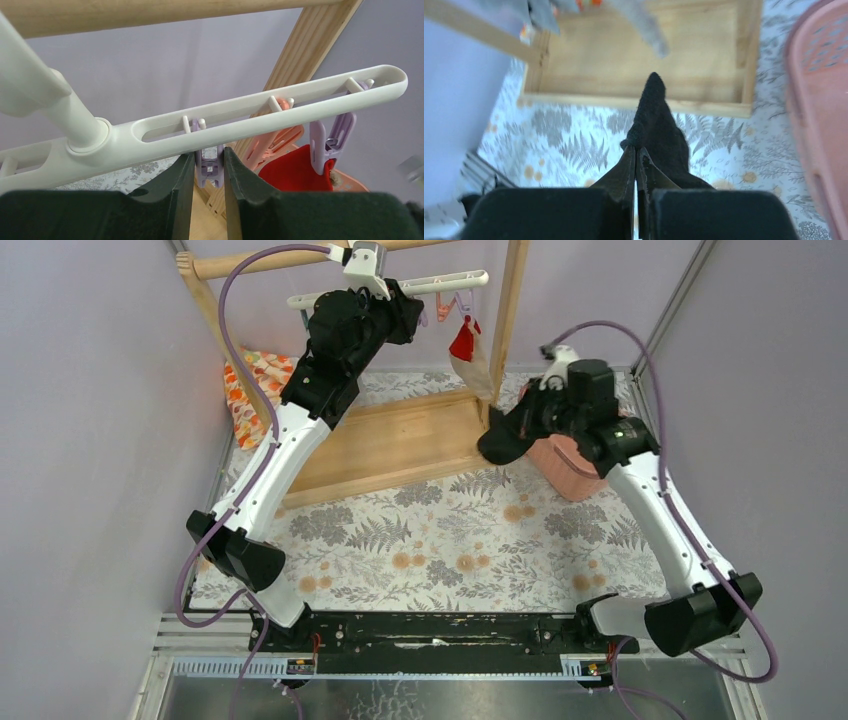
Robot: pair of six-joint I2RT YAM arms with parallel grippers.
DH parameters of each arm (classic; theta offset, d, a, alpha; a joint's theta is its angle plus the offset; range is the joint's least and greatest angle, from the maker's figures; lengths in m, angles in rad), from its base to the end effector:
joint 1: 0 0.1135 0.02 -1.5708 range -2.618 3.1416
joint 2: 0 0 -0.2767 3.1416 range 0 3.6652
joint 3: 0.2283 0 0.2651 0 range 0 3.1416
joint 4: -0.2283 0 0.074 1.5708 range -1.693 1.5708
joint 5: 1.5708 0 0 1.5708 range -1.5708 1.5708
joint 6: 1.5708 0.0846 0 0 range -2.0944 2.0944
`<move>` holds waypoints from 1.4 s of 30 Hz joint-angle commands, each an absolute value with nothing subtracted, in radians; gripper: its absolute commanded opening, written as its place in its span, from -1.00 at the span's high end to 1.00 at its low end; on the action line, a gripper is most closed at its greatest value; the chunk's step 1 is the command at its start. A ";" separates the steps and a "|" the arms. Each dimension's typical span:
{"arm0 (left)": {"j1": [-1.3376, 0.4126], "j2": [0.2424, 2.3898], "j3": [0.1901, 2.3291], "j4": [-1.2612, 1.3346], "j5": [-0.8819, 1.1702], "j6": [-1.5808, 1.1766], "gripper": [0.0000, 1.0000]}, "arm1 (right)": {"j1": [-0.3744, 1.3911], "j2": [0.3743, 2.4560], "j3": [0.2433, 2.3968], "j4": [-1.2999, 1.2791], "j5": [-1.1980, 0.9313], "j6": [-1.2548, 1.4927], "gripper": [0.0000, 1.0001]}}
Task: Clip the socks to the hanger
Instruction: Pick up the sock from the bin, then place the sock at the center of the board.
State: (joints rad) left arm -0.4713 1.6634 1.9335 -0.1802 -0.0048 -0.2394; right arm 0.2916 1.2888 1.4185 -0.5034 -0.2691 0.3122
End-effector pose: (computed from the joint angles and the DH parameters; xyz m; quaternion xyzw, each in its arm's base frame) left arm 0.3890 -0.1978 0.5300 0.0763 0.6703 -0.2553 0.6926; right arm 0.3155 0.1182 0.4154 -0.0671 0.8194 0.2718 0.5001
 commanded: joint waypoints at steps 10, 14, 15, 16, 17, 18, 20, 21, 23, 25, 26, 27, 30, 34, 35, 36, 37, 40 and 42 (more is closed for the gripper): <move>-0.494 1.657 1.923 -0.160 0.046 -0.221 1.00 | 0.421 1.413 1.347 -0.595 -0.132 -0.124 1.00; -0.493 1.662 1.921 -0.159 0.046 -0.221 1.00 | 0.430 1.482 1.346 -0.618 -0.144 -0.166 1.00; -0.494 1.663 1.922 -0.159 0.045 -0.220 1.00 | 0.435 1.499 1.339 -0.618 -0.148 -0.166 1.00; -0.494 1.664 1.923 -0.159 0.045 -0.218 1.00 | 0.440 1.518 1.331 -0.614 -0.154 -0.162 1.00; -0.494 1.665 1.922 -0.159 0.043 -0.217 1.00 | 0.449 1.532 1.322 -0.608 -0.157 -0.159 1.00; -0.493 1.664 1.922 -0.159 0.041 -0.214 1.00 | 0.458 1.546 1.312 -0.598 -0.158 -0.154 1.00; -0.494 1.664 1.922 -0.159 0.037 -0.210 1.00 | 0.480 1.569 1.294 -0.580 -0.165 -0.150 1.00; -0.494 1.665 1.922 -0.161 0.038 -0.209 1.00 | 0.486 1.582 1.289 -0.579 -0.171 -0.146 1.00; -0.493 1.665 1.922 -0.160 0.034 -0.207 1.00 | 0.492 1.602 1.274 -0.577 -0.189 -0.137 0.86; -0.494 1.664 1.922 -0.160 0.032 -0.206 1.00 | 0.494 1.609 1.249 -0.561 -0.208 -0.116 0.32; -0.494 1.665 1.921 -0.161 0.032 -0.206 1.00 | 0.494 1.606 1.232 -0.551 -0.214 -0.106 0.15; -0.494 1.665 1.922 -0.161 0.032 -0.206 1.00 | 0.494 1.600 1.218 -0.540 -0.219 -0.094 0.09; -0.492 1.665 1.921 -0.161 0.032 -0.206 1.00 | 0.494 1.563 1.196 -0.515 -0.214 -0.059 0.07; -0.494 1.668 1.919 -0.156 0.043 -0.211 1.00 | 0.494 1.539 1.221 -0.507 -0.153 -0.013 0.08; -0.494 1.668 1.918 -0.155 0.045 -0.213 1.00 | 0.494 1.546 1.232 -0.514 -0.146 -0.010 0.07; -0.494 1.669 1.918 -0.154 0.046 -0.214 1.00 | 0.494 1.557 1.239 -0.518 -0.143 -0.008 0.08; -0.494 1.670 1.916 -0.154 0.048 -0.215 1.00 | 0.495 1.574 1.246 -0.522 -0.136 -0.006 0.09; -0.493 1.666 1.915 -0.152 0.047 -0.214 1.00 | 0.518 1.634 1.266 -0.550 -0.106 0.022 0.09; -0.494 1.663 1.914 -0.153 0.040 -0.208 1.00 | 0.542 1.661 1.268 -0.555 -0.073 0.042 0.09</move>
State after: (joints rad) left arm -0.4713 1.6630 1.9327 -0.1780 -0.0036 -0.2287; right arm 0.4988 1.6089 1.2266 -0.5476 -0.1417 -0.0135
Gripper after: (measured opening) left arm 0.301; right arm 0.457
